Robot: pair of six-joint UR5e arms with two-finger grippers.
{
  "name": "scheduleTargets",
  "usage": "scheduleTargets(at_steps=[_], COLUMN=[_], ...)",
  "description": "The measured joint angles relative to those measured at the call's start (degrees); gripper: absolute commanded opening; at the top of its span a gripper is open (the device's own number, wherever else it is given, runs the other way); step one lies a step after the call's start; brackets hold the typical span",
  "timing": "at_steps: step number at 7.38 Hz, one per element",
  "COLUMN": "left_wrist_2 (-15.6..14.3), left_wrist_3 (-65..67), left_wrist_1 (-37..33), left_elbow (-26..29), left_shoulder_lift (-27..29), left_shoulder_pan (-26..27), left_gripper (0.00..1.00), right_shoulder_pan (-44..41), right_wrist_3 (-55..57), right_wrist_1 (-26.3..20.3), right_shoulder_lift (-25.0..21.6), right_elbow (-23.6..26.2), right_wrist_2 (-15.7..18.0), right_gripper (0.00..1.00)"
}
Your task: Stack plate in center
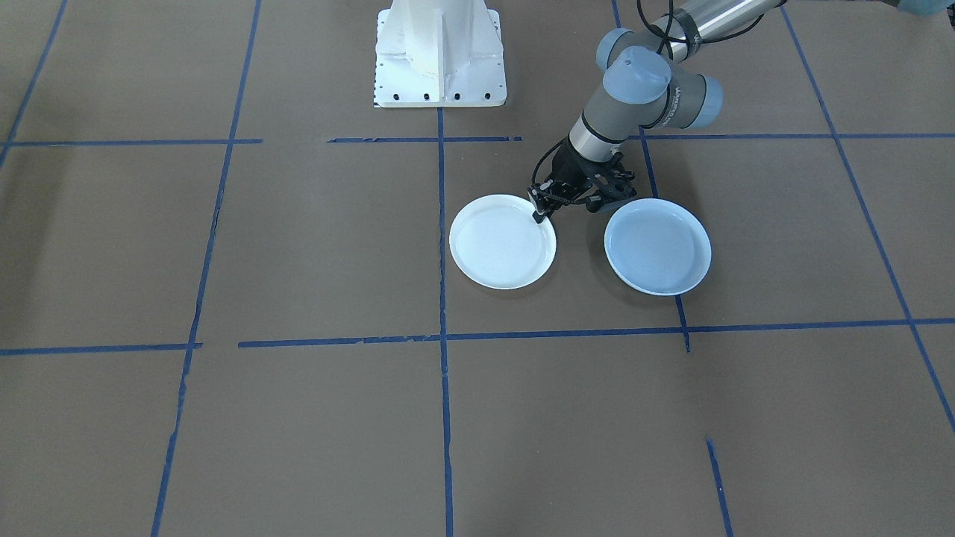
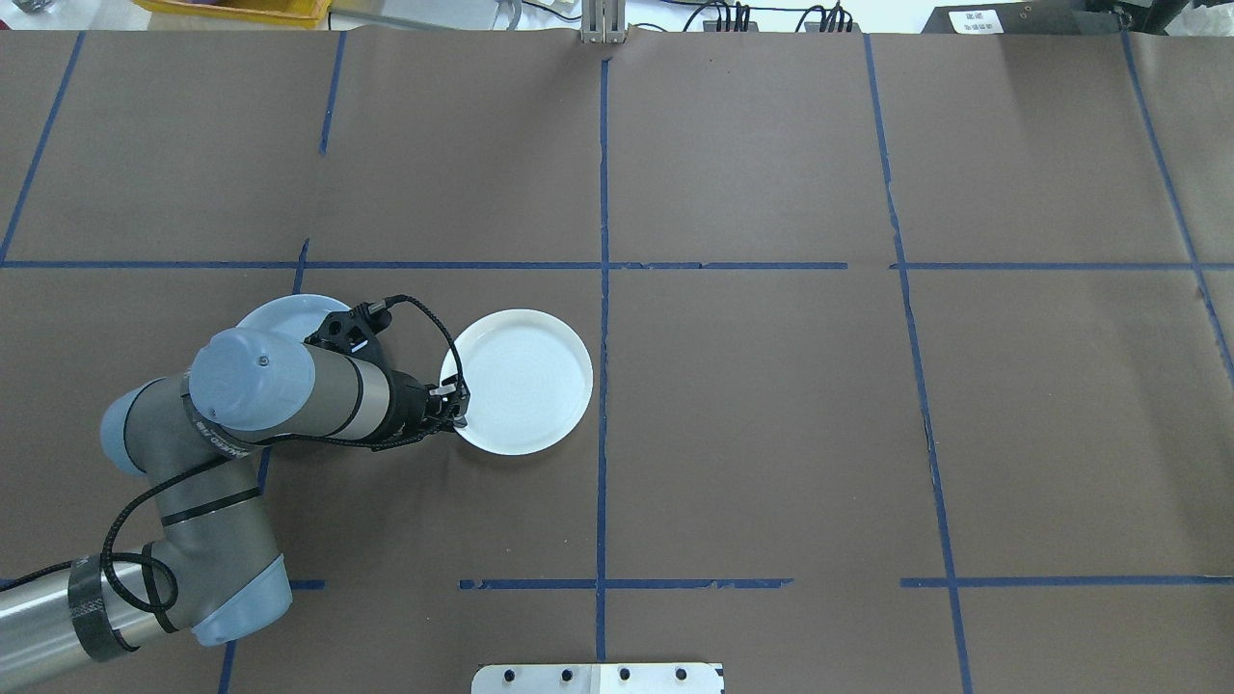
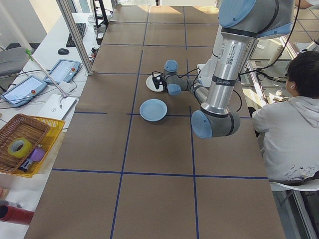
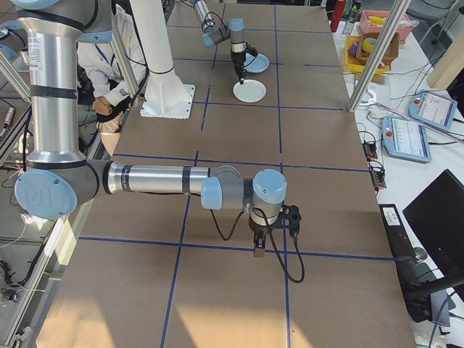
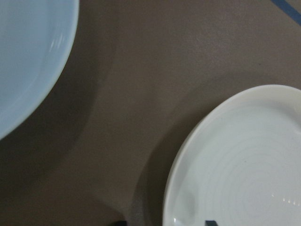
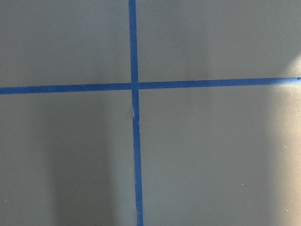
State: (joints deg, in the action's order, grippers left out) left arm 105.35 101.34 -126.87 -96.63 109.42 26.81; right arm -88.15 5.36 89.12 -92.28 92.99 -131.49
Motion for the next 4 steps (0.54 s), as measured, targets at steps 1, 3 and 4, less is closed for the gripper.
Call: scheduleTargets(at_steps=[1, 3, 4], left_wrist_2=[0.1, 5.2, 8.6], left_wrist_3=[-0.2, -2.5, -5.8], left_wrist_1=[-0.1, -0.4, -0.5], left_elbow=[-0.3, -1.8, -3.4], left_shoulder_lift=[0.0, -0.4, -1.3], left_shoulder_pan=[0.0, 2.2, 4.8], left_gripper=[0.0, 0.0, 0.0], right_shoulder_pan=[0.0, 0.0, 0.0], right_wrist_3=[0.0, 0.0, -0.1], right_wrist_1=[0.0, 0.0, 0.0], right_shoulder_lift=[0.0, 0.0, 0.0], right_elbow=[0.0, 0.0, 0.0], right_wrist_2=[0.0, -0.1, 0.0], right_gripper=[1.0, 1.0, 1.0])
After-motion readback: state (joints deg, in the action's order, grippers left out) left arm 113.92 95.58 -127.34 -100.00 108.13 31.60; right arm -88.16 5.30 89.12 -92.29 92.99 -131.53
